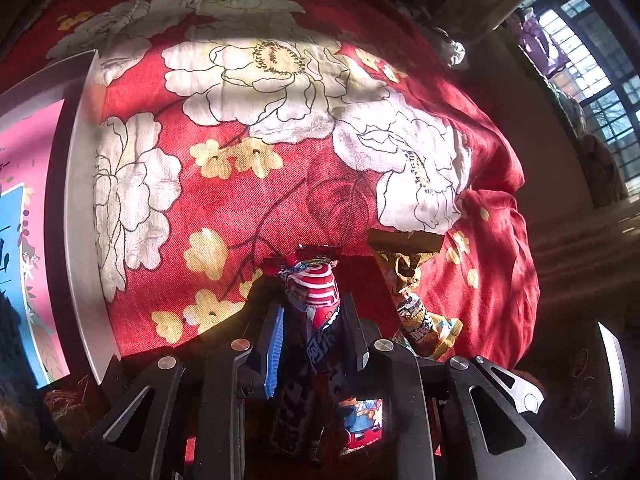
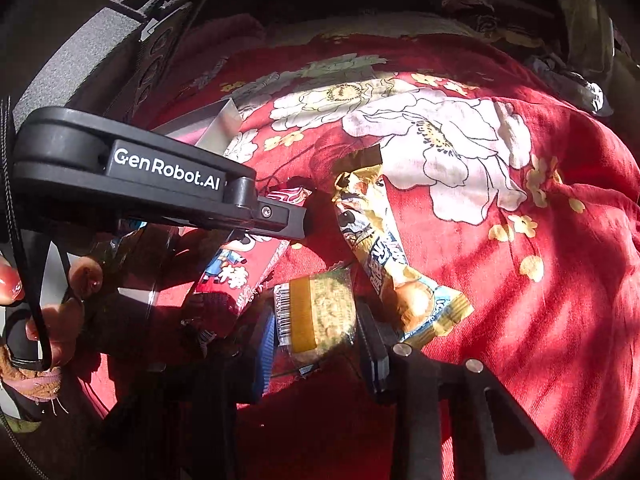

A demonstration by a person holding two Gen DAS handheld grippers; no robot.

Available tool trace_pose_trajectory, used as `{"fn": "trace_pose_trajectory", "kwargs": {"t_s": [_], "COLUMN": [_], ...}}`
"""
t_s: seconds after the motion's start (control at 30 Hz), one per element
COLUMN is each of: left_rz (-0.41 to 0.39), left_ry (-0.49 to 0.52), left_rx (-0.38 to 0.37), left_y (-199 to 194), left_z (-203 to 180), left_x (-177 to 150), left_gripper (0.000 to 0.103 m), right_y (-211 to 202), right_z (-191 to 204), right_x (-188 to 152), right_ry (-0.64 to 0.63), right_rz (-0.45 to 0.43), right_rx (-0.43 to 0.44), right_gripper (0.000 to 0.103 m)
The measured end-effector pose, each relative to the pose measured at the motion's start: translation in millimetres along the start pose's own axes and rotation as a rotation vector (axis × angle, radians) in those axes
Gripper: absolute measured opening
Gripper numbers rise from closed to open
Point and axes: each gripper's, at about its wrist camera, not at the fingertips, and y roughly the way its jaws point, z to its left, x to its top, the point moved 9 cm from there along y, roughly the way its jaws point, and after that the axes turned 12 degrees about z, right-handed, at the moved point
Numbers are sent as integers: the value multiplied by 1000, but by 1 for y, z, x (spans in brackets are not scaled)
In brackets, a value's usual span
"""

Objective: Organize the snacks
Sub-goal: 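Grasp the red-white candy bar with the left gripper while the right grasps the yellow wafer pack, then carry both held snacks over the tray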

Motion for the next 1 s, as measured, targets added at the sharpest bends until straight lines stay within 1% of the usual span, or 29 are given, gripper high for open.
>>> {"fn": "trace_pose_trajectory", "kwargs": {"t_s": [0.13, 0.27, 0.5, 0.8, 1.0], "left_rz": [-25, -54, -100, -171, -224], "left_ry": [2, 2, -13, -36, -72], "left_rx": [-28, -38, -38, 3, 17], "left_y": [-14, -30, -57, -97, -125], "left_z": [-1, -1, 11, 36, 57], "left_x": [-4, -12, -33, -58, -69], "left_gripper": [25, 25, 26, 25, 25], "right_y": [-11, -20, -34, -50, -55], "right_z": [0, 4, 16, 36, 48], "right_x": [-1, 1, 1, 1, -1], "right_ry": [42, 55, 17, -46, -83], "right_rz": [-32, -66, -117, -170, -182], "right_rx": [97, 145, 157, 147, 145], "right_gripper": [36, 36, 36, 36, 36]}}
